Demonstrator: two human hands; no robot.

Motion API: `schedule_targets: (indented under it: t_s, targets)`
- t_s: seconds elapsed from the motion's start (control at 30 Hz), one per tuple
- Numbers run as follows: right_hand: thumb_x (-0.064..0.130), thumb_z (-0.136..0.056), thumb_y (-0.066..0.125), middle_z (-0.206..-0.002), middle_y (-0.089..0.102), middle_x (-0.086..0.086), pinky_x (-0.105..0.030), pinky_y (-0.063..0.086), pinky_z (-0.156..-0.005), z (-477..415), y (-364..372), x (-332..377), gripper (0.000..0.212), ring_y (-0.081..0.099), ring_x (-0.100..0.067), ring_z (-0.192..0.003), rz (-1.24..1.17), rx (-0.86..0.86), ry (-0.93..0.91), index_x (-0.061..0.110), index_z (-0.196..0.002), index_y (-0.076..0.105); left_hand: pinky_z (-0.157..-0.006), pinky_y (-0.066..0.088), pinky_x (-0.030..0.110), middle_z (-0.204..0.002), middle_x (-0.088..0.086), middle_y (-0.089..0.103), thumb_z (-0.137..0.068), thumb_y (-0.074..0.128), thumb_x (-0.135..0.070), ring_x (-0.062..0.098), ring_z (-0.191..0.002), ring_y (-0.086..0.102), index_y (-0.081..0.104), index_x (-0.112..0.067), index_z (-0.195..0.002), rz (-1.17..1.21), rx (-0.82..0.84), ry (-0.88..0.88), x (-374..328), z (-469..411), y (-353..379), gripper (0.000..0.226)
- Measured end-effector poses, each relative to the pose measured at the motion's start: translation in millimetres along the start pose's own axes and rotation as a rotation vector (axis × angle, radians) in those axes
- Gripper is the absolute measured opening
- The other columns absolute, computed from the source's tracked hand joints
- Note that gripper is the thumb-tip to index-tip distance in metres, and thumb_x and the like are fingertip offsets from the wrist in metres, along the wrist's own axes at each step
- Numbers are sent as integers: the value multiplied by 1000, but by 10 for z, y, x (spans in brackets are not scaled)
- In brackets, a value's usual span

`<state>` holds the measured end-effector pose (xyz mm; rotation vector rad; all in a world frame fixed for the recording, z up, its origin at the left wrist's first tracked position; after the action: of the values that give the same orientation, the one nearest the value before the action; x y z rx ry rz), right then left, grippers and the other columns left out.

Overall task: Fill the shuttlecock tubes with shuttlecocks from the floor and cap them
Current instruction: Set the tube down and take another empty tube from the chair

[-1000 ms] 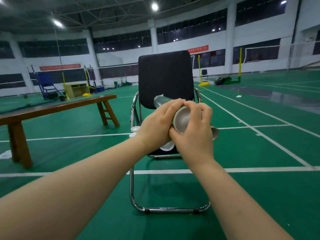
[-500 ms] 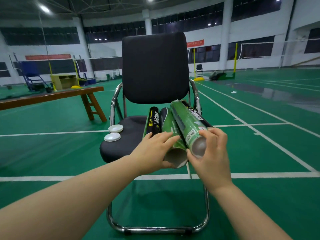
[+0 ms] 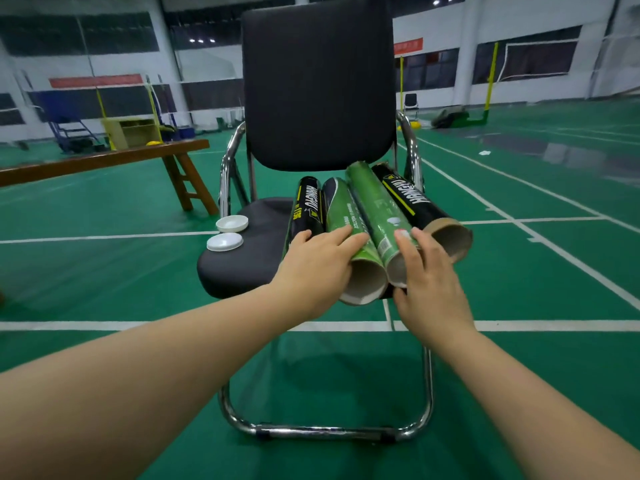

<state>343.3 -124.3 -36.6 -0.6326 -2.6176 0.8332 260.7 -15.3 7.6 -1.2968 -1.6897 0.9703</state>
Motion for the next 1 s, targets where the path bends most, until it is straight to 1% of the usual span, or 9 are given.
schedule_targets:
  t_s: [0.13,0.3,0.47,0.53,0.63,0.73,0.83,0.9,1.0]
  targets:
    - [18,-74,69,-154,19,-10,-50,14,-114,-146,-43,119,93,14,-29,-144,59,176,12,24,-148,13,-114,4,39,-155,-7,23,-99,33,-18,13,-140,24,20,-30,-149,-24,47,-11,8,5,-160,53]
    - [38,-57,80,-144,43,-10,-57,36,-100,-151,-471,560,101,44,-34,-130,32,47,-119,20,-141,27,-115,6,40,-153,-10,28,-98,33,-17,12,-140,26,25,-26,-148,-22,-10,29,-134,107,-522,51]
    - [24,-59,82,-145,40,-6,-40,56,-76,28,-1006,922,98,57,-35,-112,-184,-57,-191,18,-140,27,-104,24,35,-137,-3,50,-90,28,-24,19,-127,44,43,-17,-137,-53,-68,78,-394,385,-994,50]
    - [18,-58,83,-144,41,-7,-39,56,-77,93,-1204,1054,101,53,-32,-118,-228,-84,-166,15,-140,24,-99,31,35,-133,-1,56,-94,38,-19,21,-121,50,45,-16,-136,-14,-104,80,-473,516,-1217,43]
    - [12,-57,83,-138,48,-13,-36,50,-89,180,-1567,1270,98,46,-26,-122,-263,-182,-151,11,-137,27,-97,41,37,-132,2,57,-95,43,-15,24,-118,54,50,-14,-134,26,-154,103,-612,728,-1616,39]
    - [10,-58,83,-130,52,-17,-37,48,-94,268,-1953,1475,91,42,-22,-122,-321,-272,-140,10,-133,30,-102,37,34,-140,0,51,-97,41,-15,20,-125,48,47,-17,-136,20,-162,103,-735,950,-2005,40]
    - [9,-57,85,-125,54,-18,-38,49,-92,403,-2247,1654,86,42,-23,-118,-365,-328,-147,9,-127,35,-103,31,30,-146,-2,43,-100,37,-20,17,-131,41,32,-20,-146,-16,-132,87,-857,1190,-2293,46]
    - [13,-61,81,-125,51,-18,-35,46,-93,519,-2370,1743,78,43,-23,-117,-421,-320,-136,9,-125,36,-104,31,29,-147,-1,41,-99,37,-23,17,-132,39,27,-21,-148,-8,-92,107,-945,1383,-2410,50]
    - [31,-69,60,-125,50,-20,-24,38,-93,690,-2528,1883,65,42,-22,-115,-559,-262,-125,11,-125,35,-106,32,30,-146,1,42,-96,42,-32,18,-131,40,22,-20,-149,42,-5,136,-1037,1693,-2524,58]
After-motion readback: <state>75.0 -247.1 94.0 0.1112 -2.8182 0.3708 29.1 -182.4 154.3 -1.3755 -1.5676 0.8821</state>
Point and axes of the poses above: each hand's wrist, its own z-axis away from the middle knuckle, its own y-axis out of the palm, x = y × z, the point moved 7 cm from there along -z, towards the middle knuckle
